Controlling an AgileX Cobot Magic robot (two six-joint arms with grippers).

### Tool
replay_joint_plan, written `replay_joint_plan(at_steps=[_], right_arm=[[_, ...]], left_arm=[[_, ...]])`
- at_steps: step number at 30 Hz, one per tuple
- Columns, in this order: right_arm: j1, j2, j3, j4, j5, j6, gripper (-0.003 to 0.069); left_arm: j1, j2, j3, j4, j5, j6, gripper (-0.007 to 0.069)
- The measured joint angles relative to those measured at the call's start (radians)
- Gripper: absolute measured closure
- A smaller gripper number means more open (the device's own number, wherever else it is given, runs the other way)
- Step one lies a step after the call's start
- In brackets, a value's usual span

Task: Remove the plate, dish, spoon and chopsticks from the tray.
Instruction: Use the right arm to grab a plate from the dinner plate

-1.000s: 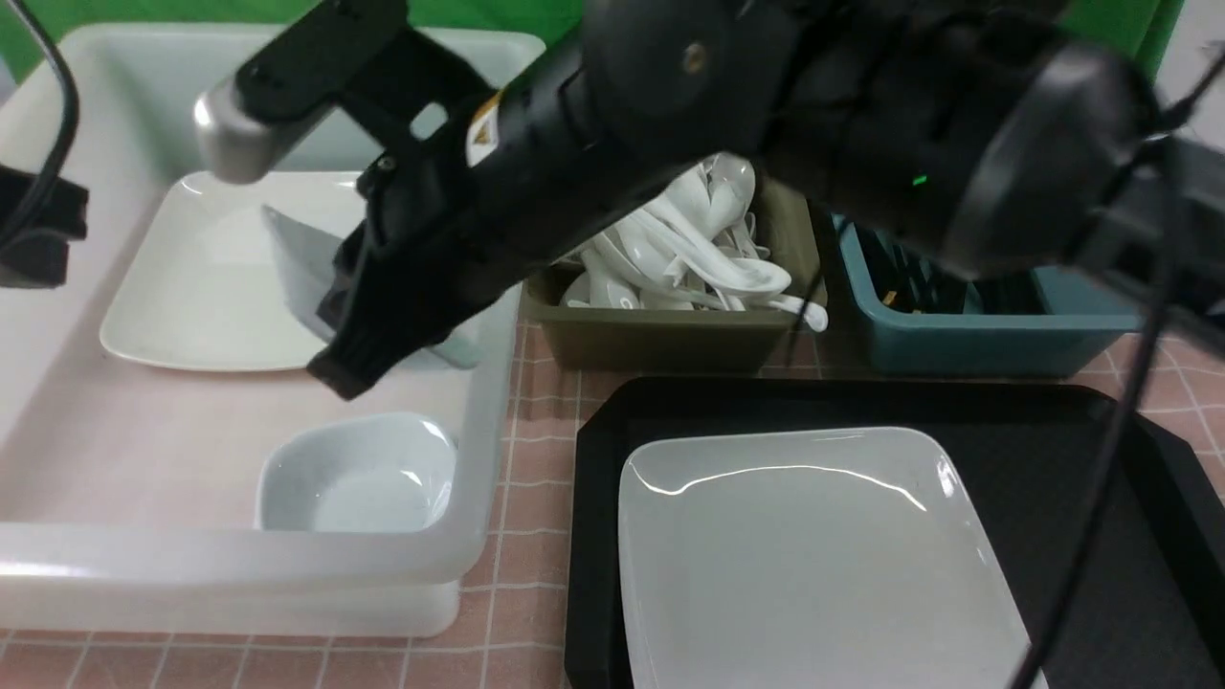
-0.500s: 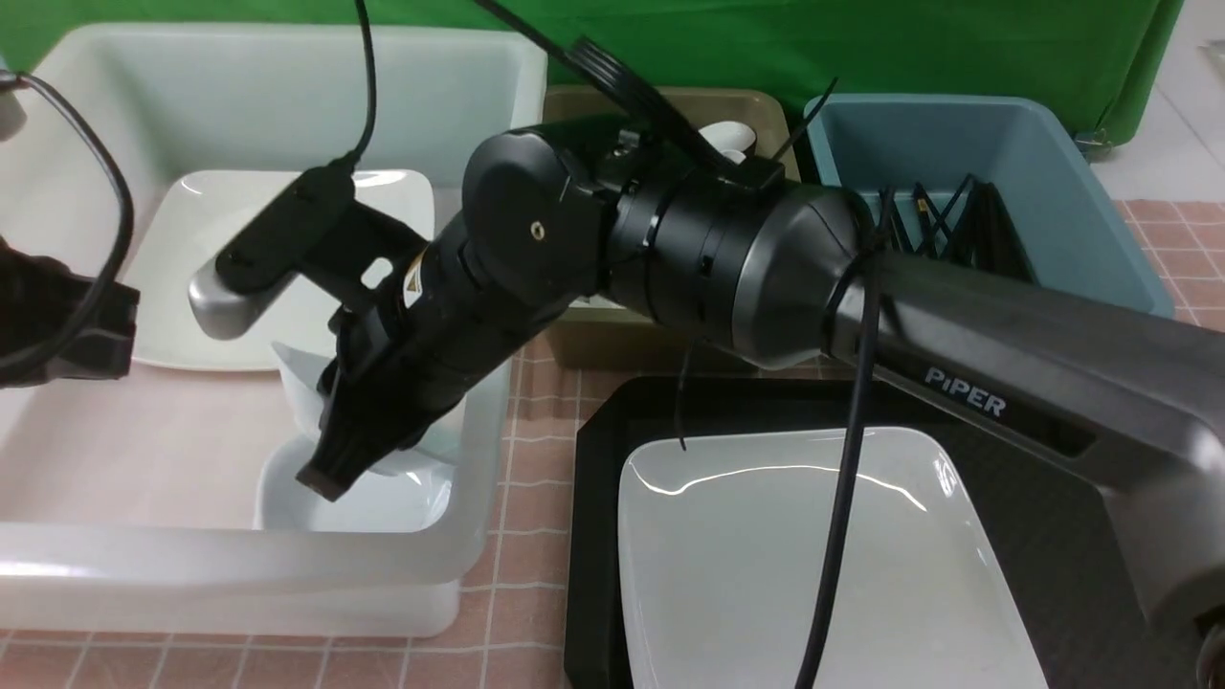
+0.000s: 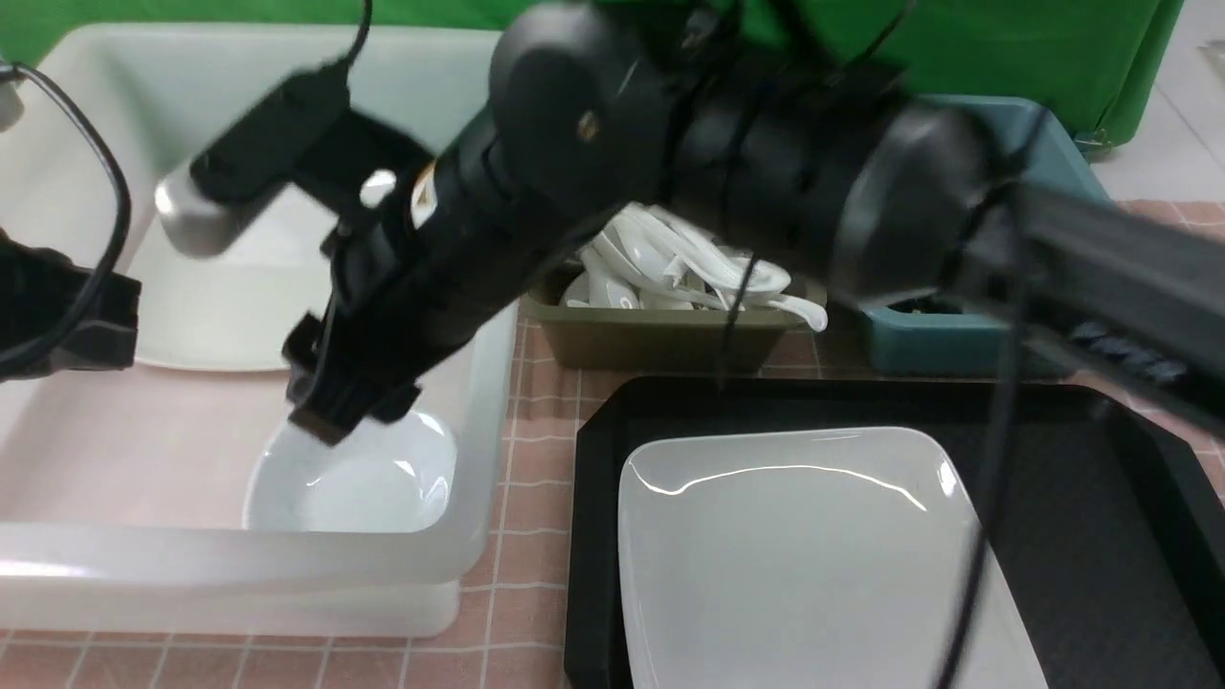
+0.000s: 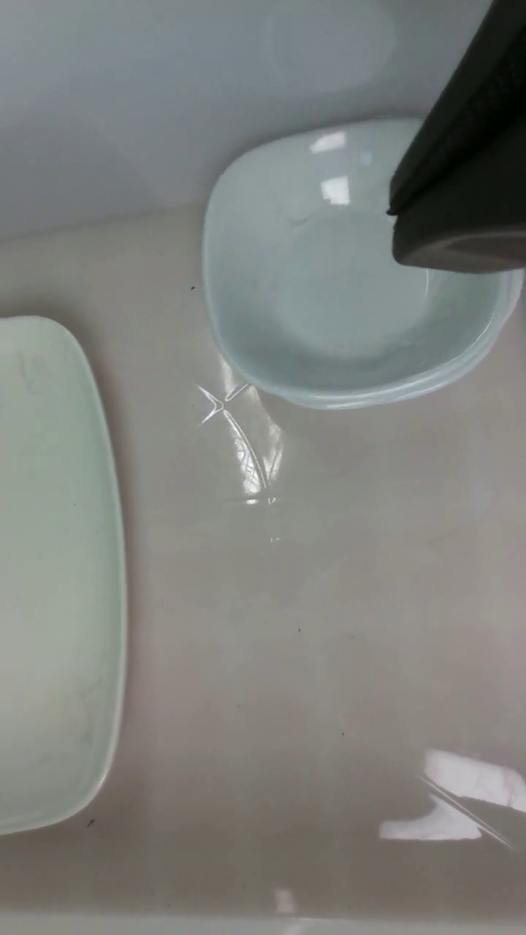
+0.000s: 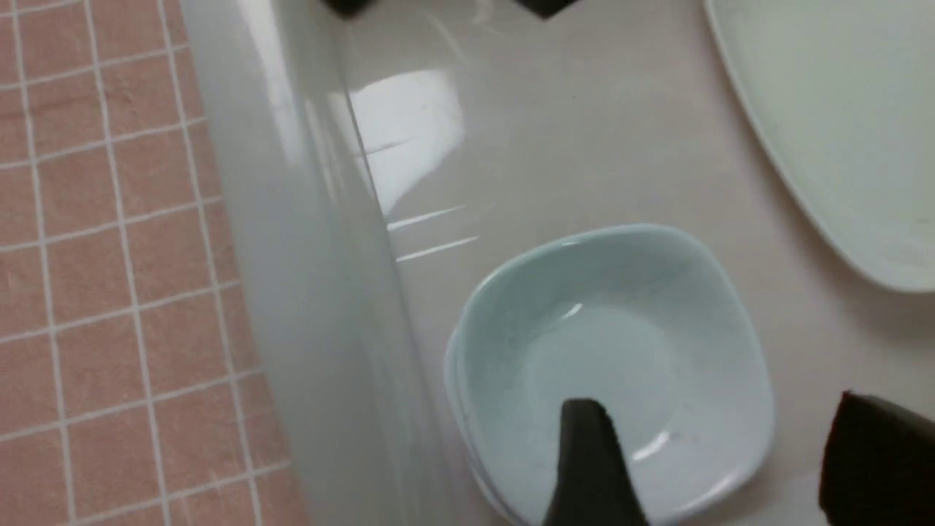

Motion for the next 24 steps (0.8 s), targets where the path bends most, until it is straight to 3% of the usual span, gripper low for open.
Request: replay_joint_plan(at_steps=[3, 6, 11, 17, 24], right_arm=[[-0.015, -0.065, -0.001, -0.099, 0.062, 0.039, 0.027], [-0.06, -0.137, -0.002, -0.238, 0.168, 0.119, 0.0434], [-0.192, -0.226, 0.0, -0.3, 0.348, 0.172, 0.0627], [-0.356, -0.351, 0.111, -0.297, 0.348, 0.227, 0.0629], [-0.537, -0.495, 0.398, -0.276, 0.345, 0.278, 0.0629]], left_arm=[[0.0, 0.0, 0.0, -0.032, 0.007, 0.014, 0.0624], [-0.002, 0.0, 0.0, -0.084, 0.01, 0.043, 0.0624], [-0.104, 0.0, 0.001, -0.094, 0.014, 0.065, 0.0624], [-0.299, 0.024, 0.066, 0.034, -0.025, -0.006, 0.0624], [-0.34, 0.056, 0.08, 0.111, -0.043, -0.061, 0.0624]])
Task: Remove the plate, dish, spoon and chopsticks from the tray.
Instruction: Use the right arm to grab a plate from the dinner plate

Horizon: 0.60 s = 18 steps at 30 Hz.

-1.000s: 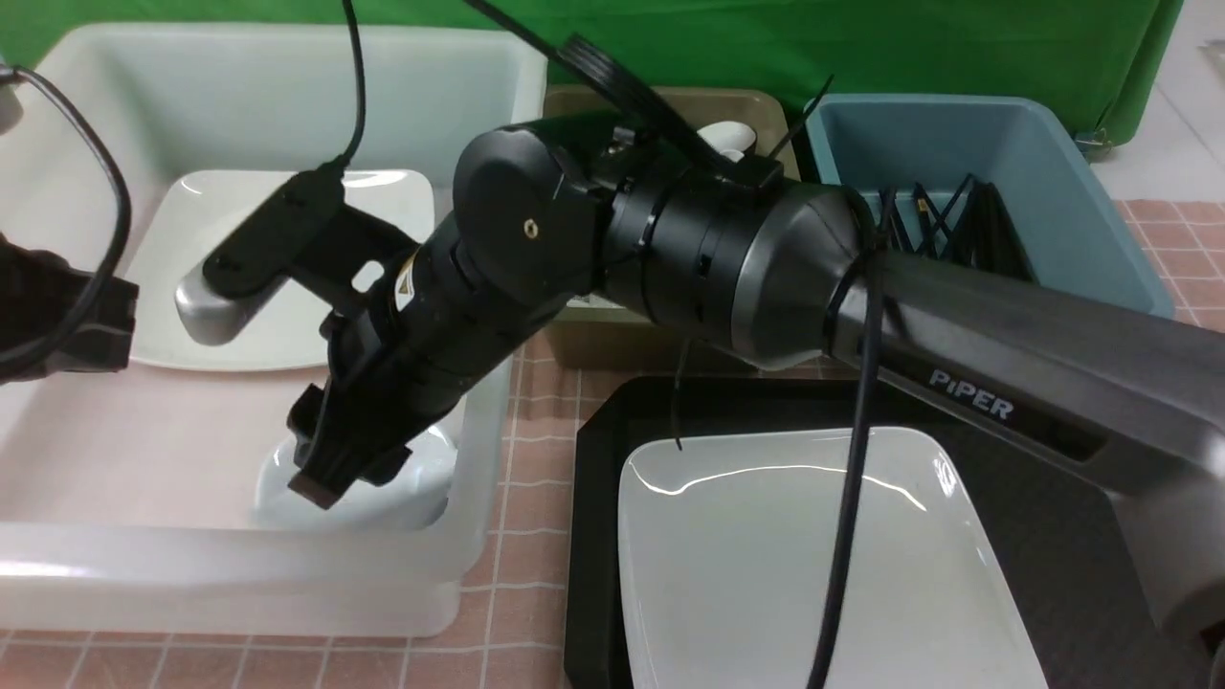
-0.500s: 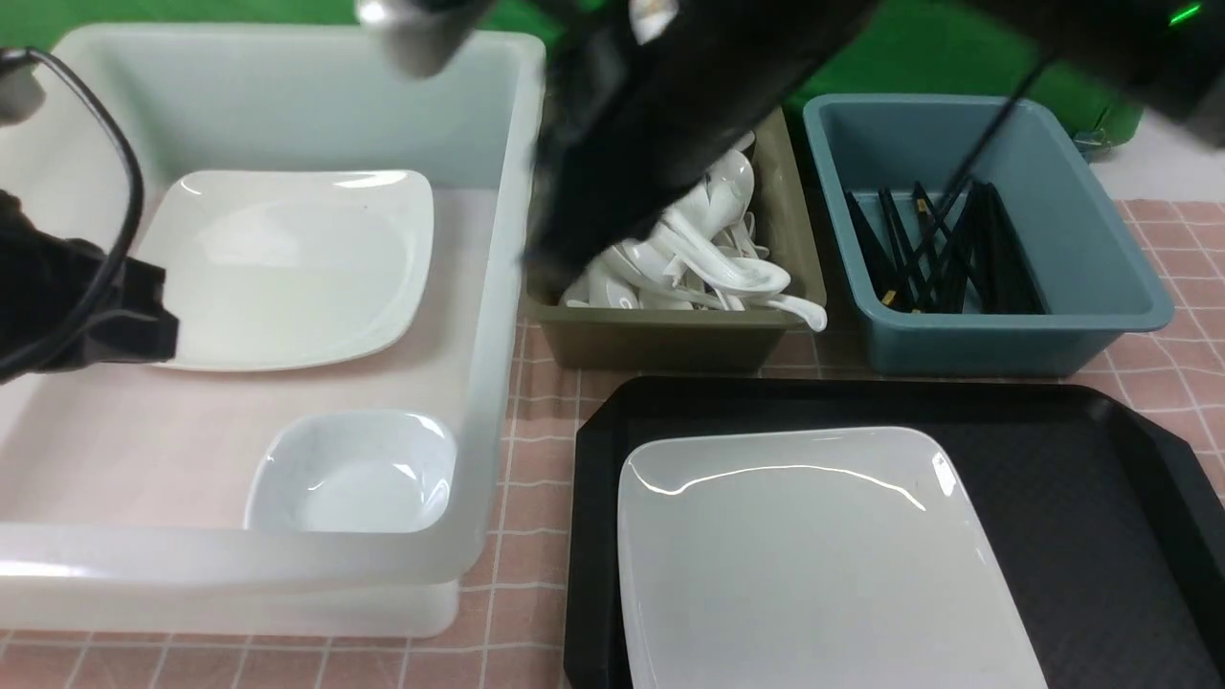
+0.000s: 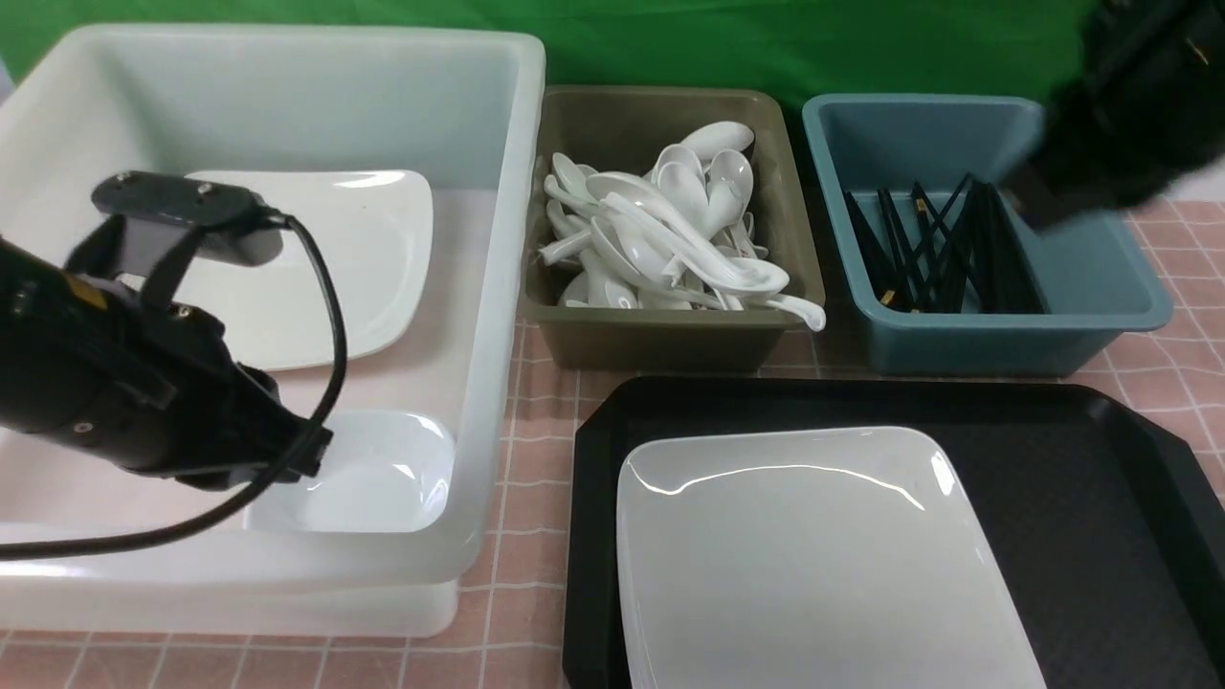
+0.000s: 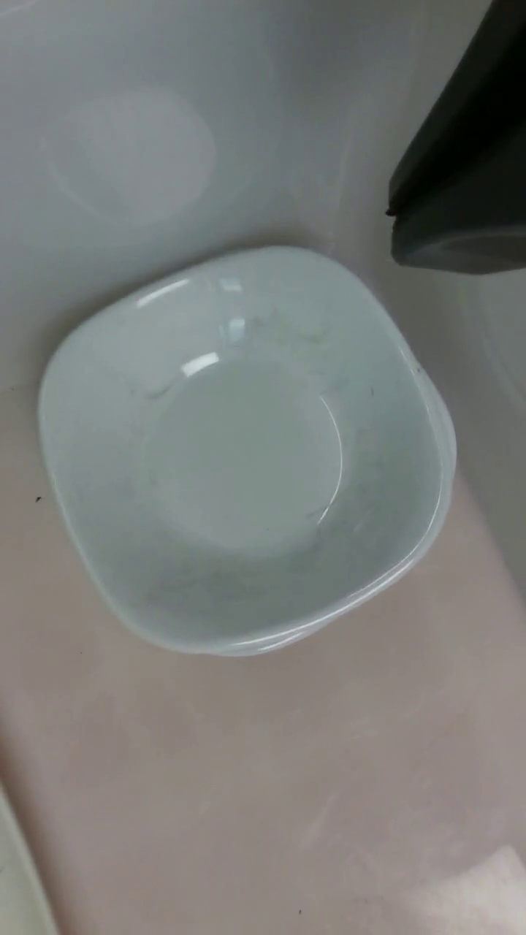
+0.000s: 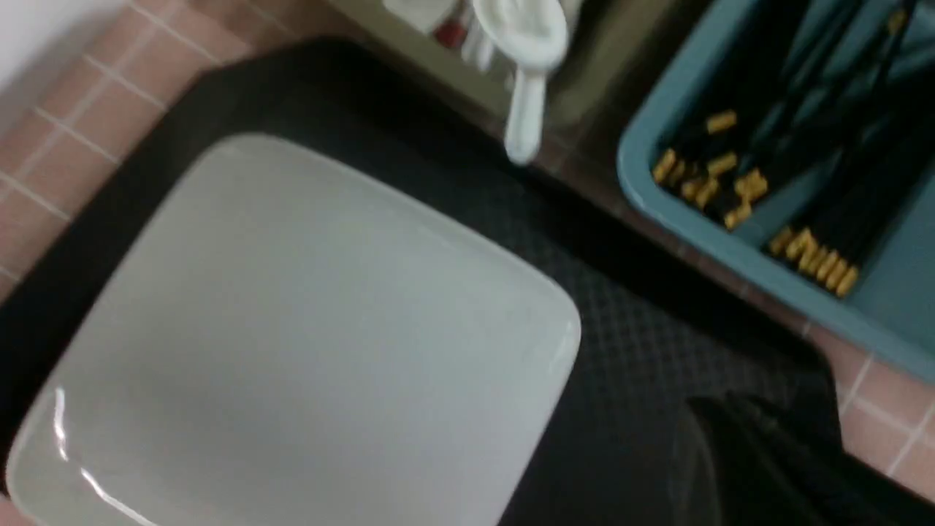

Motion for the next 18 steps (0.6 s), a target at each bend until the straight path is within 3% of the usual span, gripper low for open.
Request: replay_joint_plan(at_steps=[5, 7, 12, 17, 18], right_arm=[[-0.191, -0.061, 0.352, 0.139, -0.027, -0.003, 0.0629], [-0.284, -0.075, 0.492, 0.25, -0.067, -0.05, 0.0629], [-0.404, -0.089, 0.717, 0.493, -0.14, -0.187, 0.0624], [-0.419, -0.09, 0.828, 0.55, -0.191, -0.224, 0.0516], [-0.419, -0.09, 0.856, 0.557, -0.218, -0.228, 0.0429]], left_arm=[[-0.031, 0.0, 0.0, -0.112, -0.002, 0.096, 0.0624], [-0.091, 0.0, -0.001, -0.129, -0.017, 0.109, 0.0624], [-0.256, 0.008, -0.038, -0.134, -0.097, 0.101, 0.0624], [-0.429, 0.069, -0.111, -0.137, -0.122, 0.075, 0.0624], [-0.487, 0.104, -0.133, -0.137, -0.125, 0.074, 0.0624]])
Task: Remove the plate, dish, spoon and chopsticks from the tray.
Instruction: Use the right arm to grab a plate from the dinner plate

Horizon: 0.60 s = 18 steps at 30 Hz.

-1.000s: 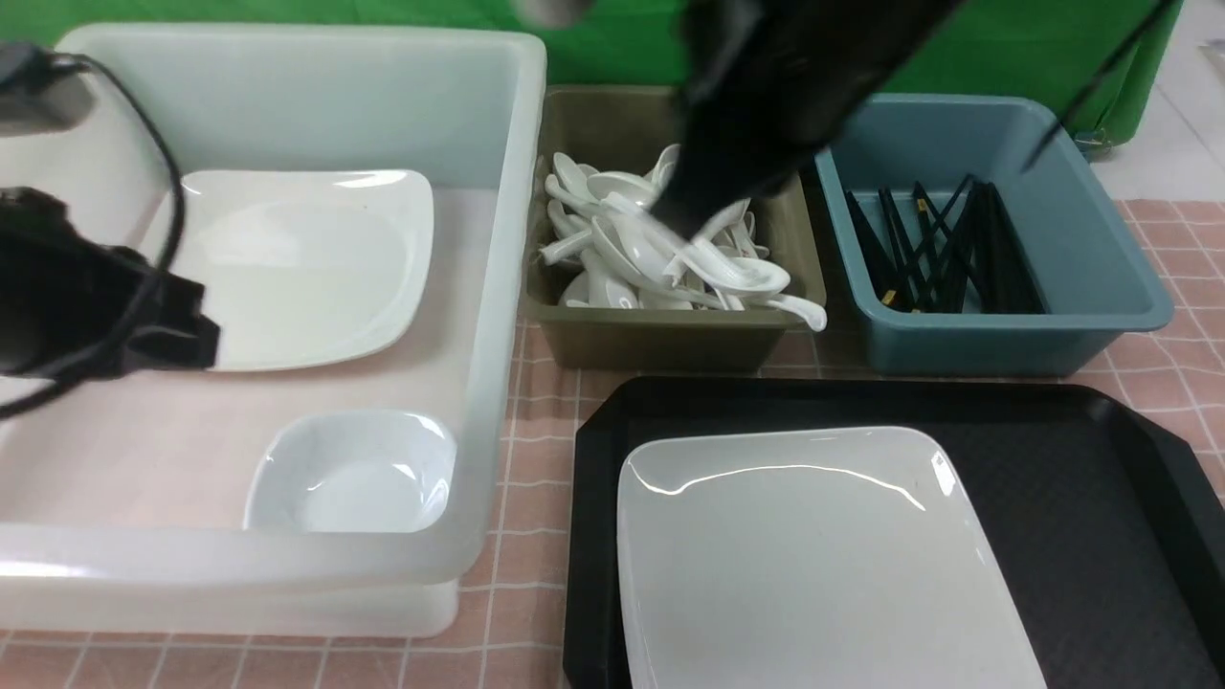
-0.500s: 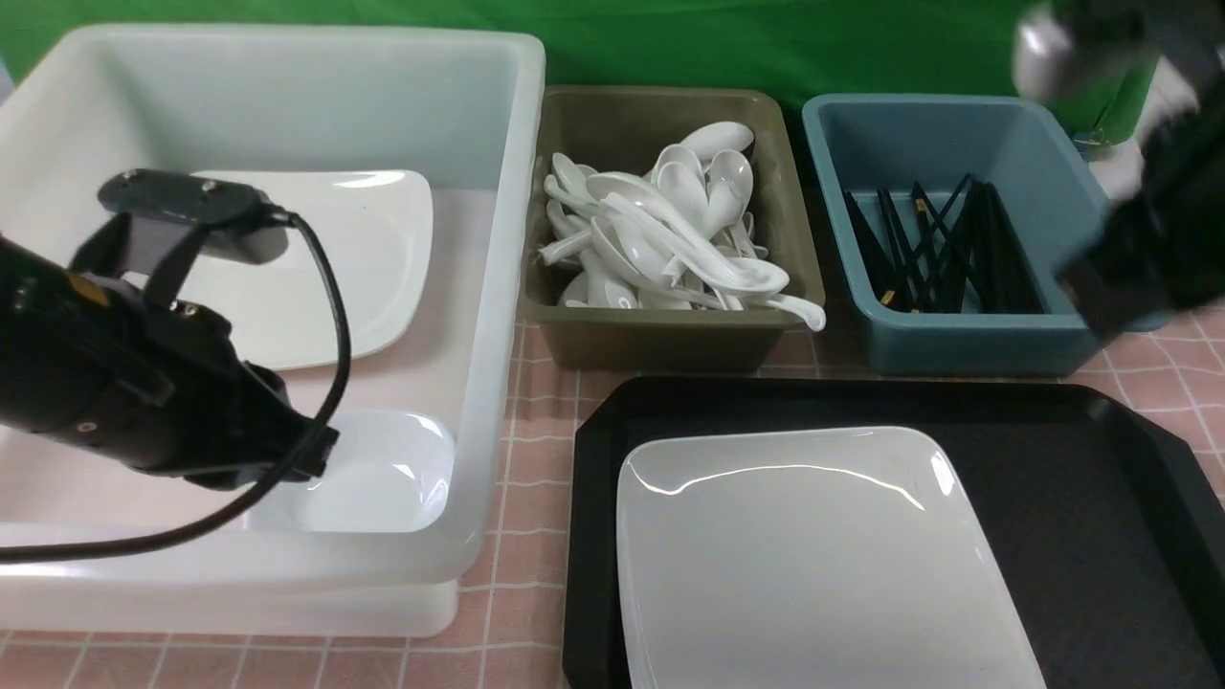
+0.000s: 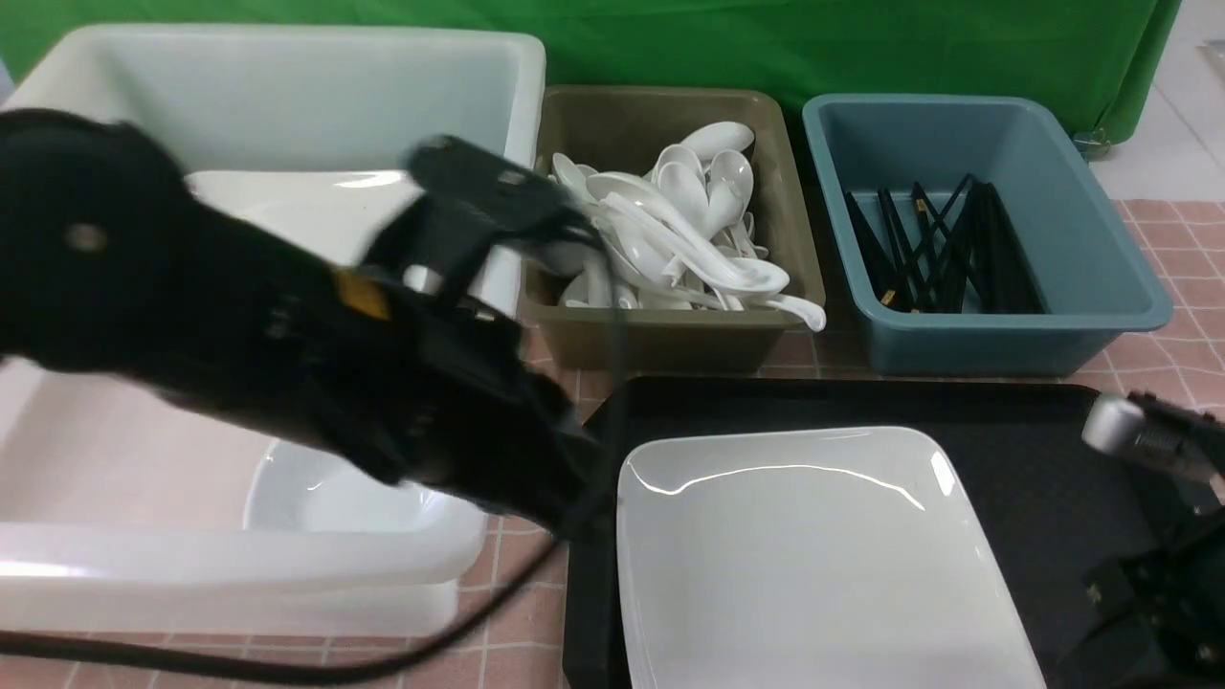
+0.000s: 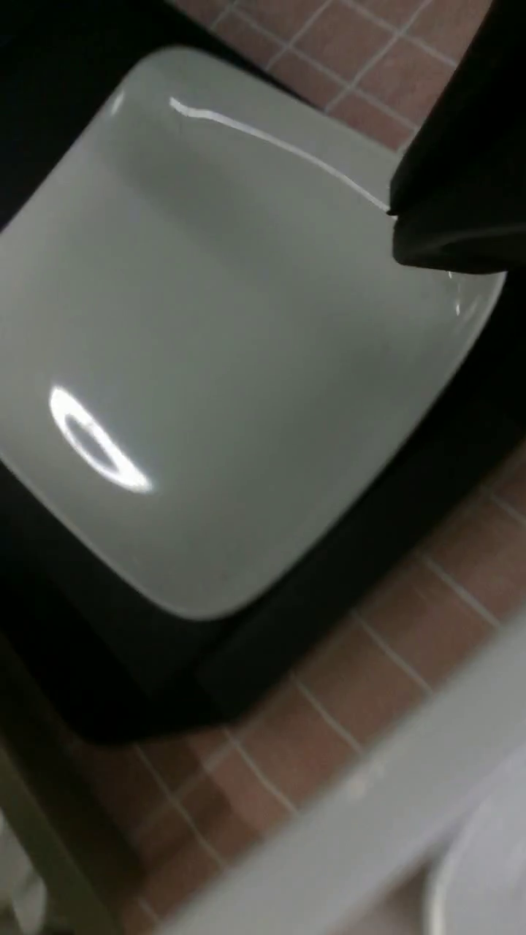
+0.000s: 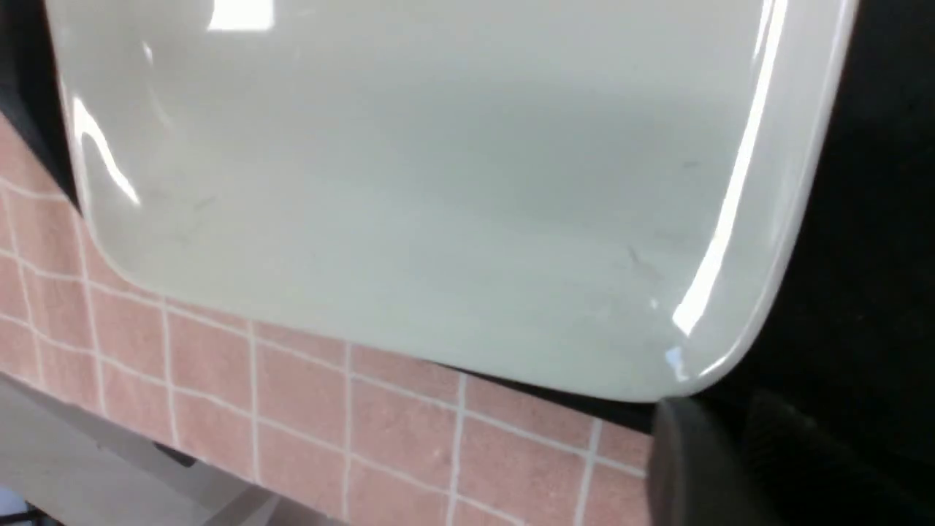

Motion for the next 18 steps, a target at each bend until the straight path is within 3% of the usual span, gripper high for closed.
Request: replay_joint_plan(at_steps=[1, 4, 6, 11, 18], right_arm=[[0.0, -0.001, 0.007, 0.0, -0.004, 0.0, 0.0417], [0.0, -0.001, 0.071, 0.006, -0.098, 0.005, 0.0232], [0.0, 0.0, 0.094, 0.019, -0.15, 0.009, 0.0179], [0.016, 0.042, 0.129, 0.054, -0.249, 0.012, 0.0143], [0.1, 0.137, 0.125, 0.121, -0.32, 0.009, 0.0162]], left_arm=[[-0.007, 0.005, -0.003, 0.0, -0.001, 0.0, 0.0624], [-0.104, 0.116, -0.047, 0.001, -0.038, -0.001, 0.0624], [-0.133, 0.16, -0.06, 0.001, -0.056, -0.001, 0.0624], [-0.177, 0.254, -0.077, 0.001, -0.095, -0.002, 0.0624], [-0.181, 0.287, -0.077, 0.004, -0.106, -0.003, 0.0624]])
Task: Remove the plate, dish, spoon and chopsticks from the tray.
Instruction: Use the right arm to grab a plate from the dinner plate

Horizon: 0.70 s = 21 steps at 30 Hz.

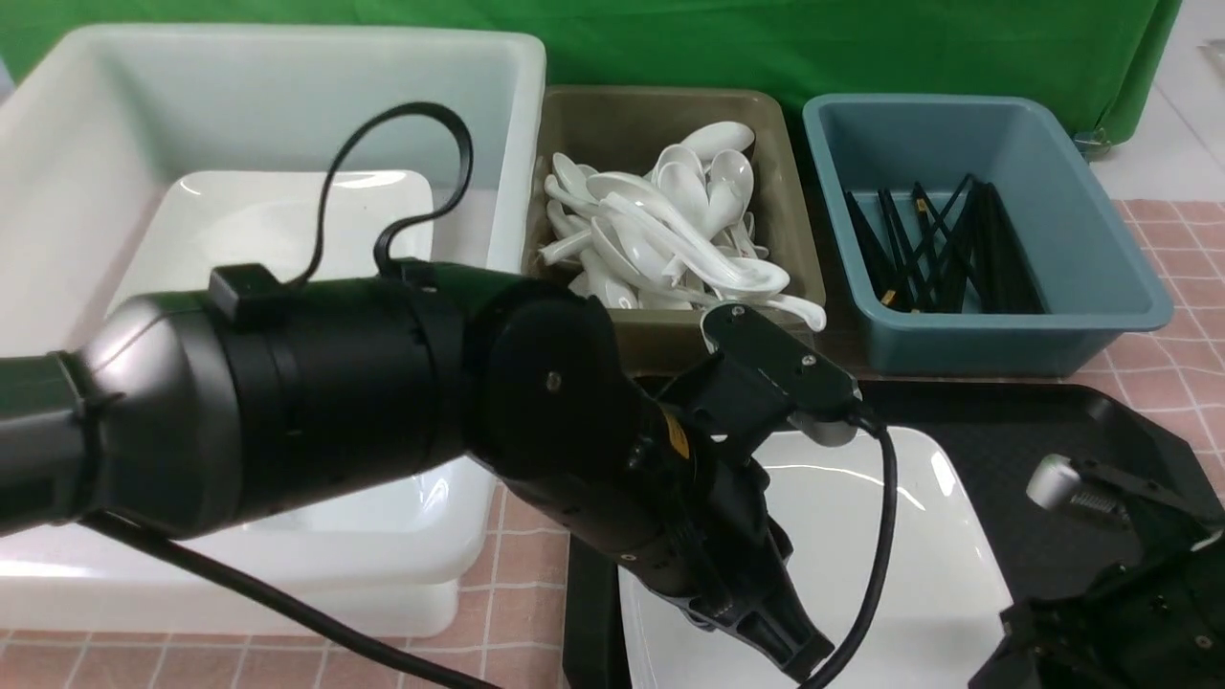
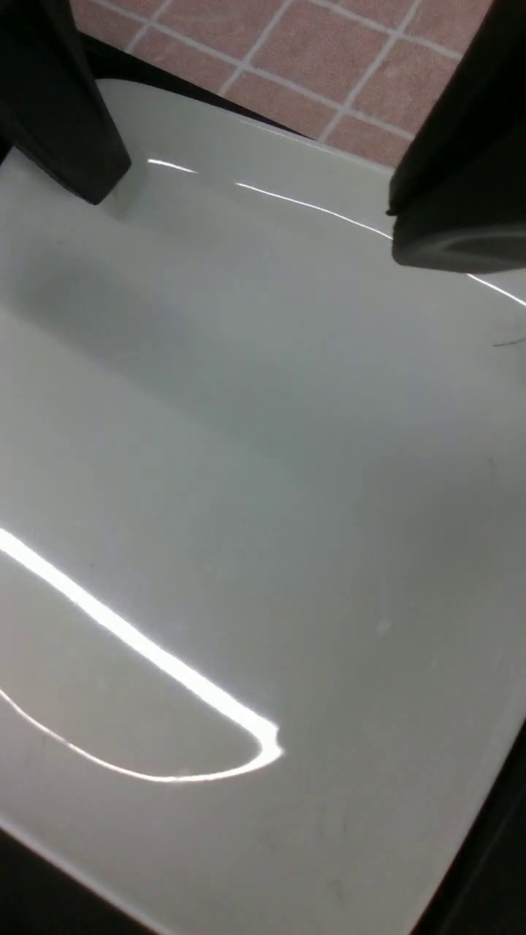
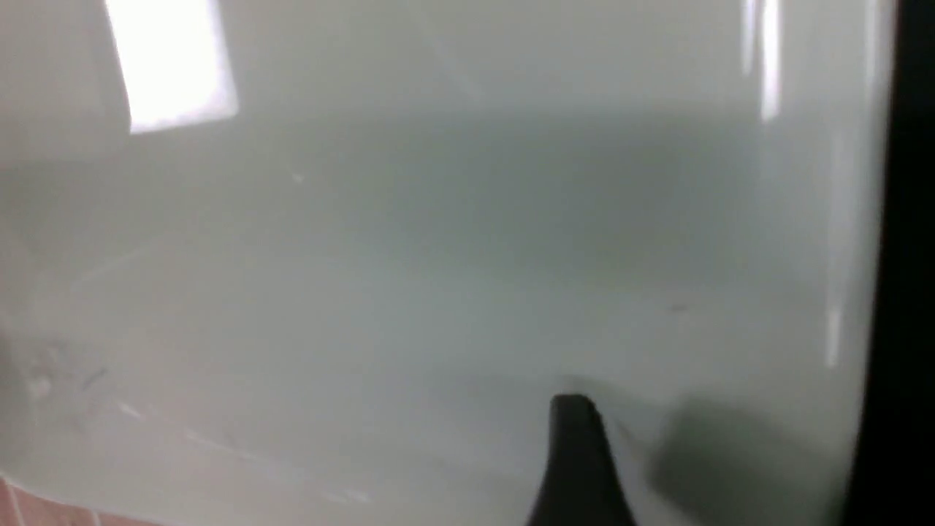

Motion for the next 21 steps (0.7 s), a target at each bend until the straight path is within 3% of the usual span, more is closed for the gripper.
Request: replay_joint_plan(at_steps=[3, 4, 6, 14, 18, 21], right_arm=[[0.018, 0.026, -0.007, 0.012, -0.004, -0.001, 0.0264], [0.018, 0.031, -0.008, 0.011, -0.008, -0.001, 0.0347], [0.015, 0.034, -0.01, 0.028, -0.013, 0.015, 0.0431], [0.016, -0.039, -0.002, 0.025, 0.009, 0.032, 0.0438], [0.016, -0.151, -0.002, 0.004, 0.051, 0.057, 0.0505], [0.02, -0.285, -0.028, -0.002, 0.121, 0.103, 0.0566]], left_arm=[[0.0, -0.001, -0.001, 0.0, 0.0, -0.017, 0.0624], [0.0, -0.001, -0.001, 0.001, 0.001, -0.021, 0.0624], [0.0, -0.002, -0.001, 0.001, 0.004, -0.028, 0.0624], [0.008, -0.071, -0.001, 0.109, 0.032, -0.139, 0.0624], [0.054, -0.132, -0.001, 0.15, 0.047, -0.198, 0.0624], [0.148, -0.212, -0.001, 0.161, 0.086, -0.21, 0.0624]])
